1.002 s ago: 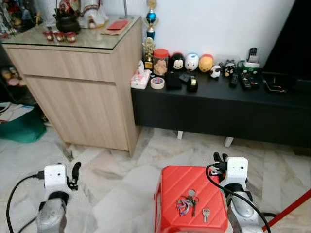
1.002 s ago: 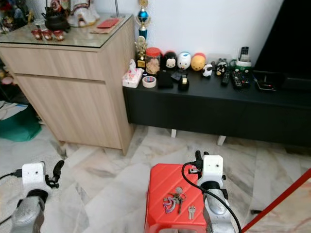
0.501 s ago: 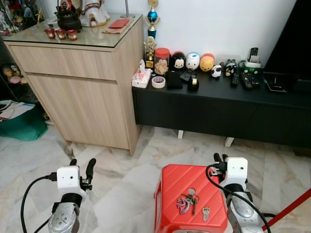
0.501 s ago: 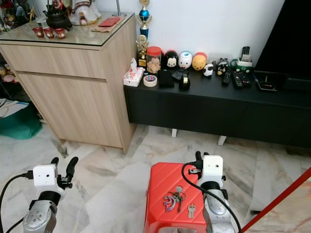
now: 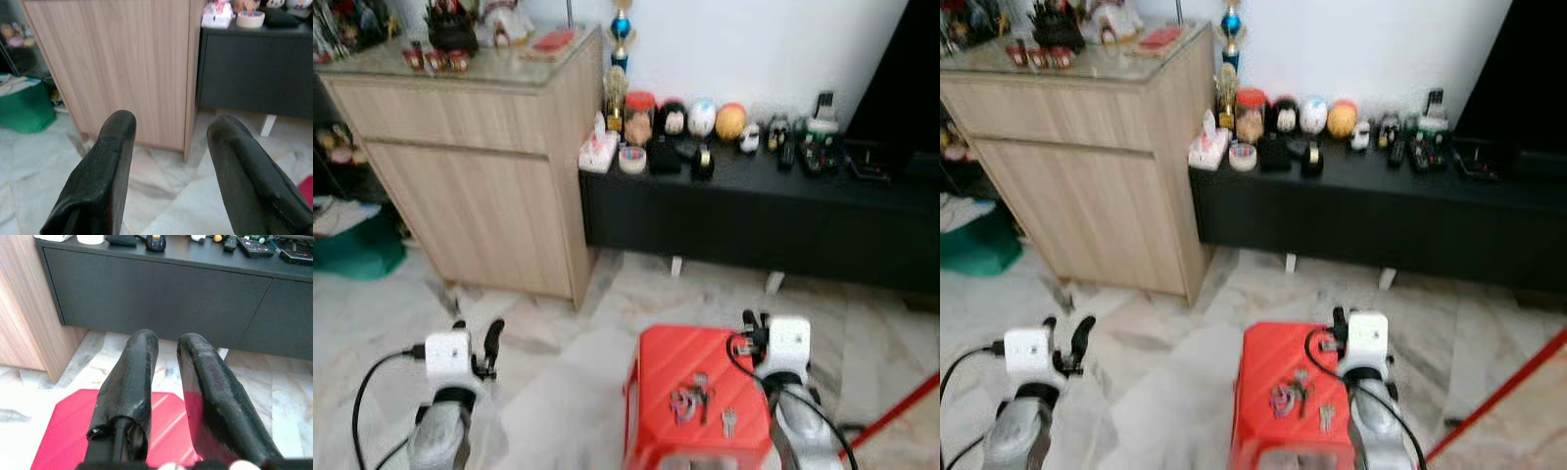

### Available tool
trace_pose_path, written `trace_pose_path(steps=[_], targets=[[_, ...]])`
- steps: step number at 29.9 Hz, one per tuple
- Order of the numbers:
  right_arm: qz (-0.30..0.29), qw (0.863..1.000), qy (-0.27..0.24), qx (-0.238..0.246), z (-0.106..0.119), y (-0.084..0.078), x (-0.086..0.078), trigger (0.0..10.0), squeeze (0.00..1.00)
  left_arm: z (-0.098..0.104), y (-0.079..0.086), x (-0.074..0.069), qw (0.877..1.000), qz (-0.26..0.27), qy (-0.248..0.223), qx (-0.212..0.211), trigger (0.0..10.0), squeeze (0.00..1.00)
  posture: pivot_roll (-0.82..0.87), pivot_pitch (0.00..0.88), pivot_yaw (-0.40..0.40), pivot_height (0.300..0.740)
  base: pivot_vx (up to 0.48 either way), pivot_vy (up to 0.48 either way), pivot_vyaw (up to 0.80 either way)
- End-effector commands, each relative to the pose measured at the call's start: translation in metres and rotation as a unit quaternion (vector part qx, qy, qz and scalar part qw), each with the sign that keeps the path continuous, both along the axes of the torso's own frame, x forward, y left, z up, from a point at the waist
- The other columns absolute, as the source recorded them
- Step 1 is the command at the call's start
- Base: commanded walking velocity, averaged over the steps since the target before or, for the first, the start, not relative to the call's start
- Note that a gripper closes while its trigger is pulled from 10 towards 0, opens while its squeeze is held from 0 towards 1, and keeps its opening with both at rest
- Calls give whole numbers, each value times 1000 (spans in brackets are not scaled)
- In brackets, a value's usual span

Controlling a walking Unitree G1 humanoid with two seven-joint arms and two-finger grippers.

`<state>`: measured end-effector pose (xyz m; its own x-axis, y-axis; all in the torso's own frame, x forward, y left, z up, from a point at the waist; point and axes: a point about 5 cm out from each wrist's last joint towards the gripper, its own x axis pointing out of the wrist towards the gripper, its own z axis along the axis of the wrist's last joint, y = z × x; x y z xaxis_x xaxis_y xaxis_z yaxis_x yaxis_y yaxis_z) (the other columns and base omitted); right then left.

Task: Hang keys on a hook

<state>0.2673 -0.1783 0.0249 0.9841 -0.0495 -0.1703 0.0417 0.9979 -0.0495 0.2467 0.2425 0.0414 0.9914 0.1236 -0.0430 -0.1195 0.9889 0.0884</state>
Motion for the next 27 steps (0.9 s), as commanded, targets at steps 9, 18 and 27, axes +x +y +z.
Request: trace_pose_path(steps=[9, 18, 27], targets=[[-5, 1000, 6, 4, -3, 1, -1, 10000, 0, 0, 1, 0, 1000, 2, 8, -4, 10000, 0, 24, 0, -26, 656, 0, 0, 0], [-5, 1000, 9, 4, -3, 1, 0, 10000, 0, 2, 1, 1, 1000, 6, 4, -7, 10000, 0, 27, 0, -27, 656, 0, 0, 0], [-2, 1000, 25, 2, -7, 1, 1, 10000, 0, 3, 1, 2, 1000, 7, 3, -8, 10000, 0, 27, 0, -26, 656, 0, 0, 0]])
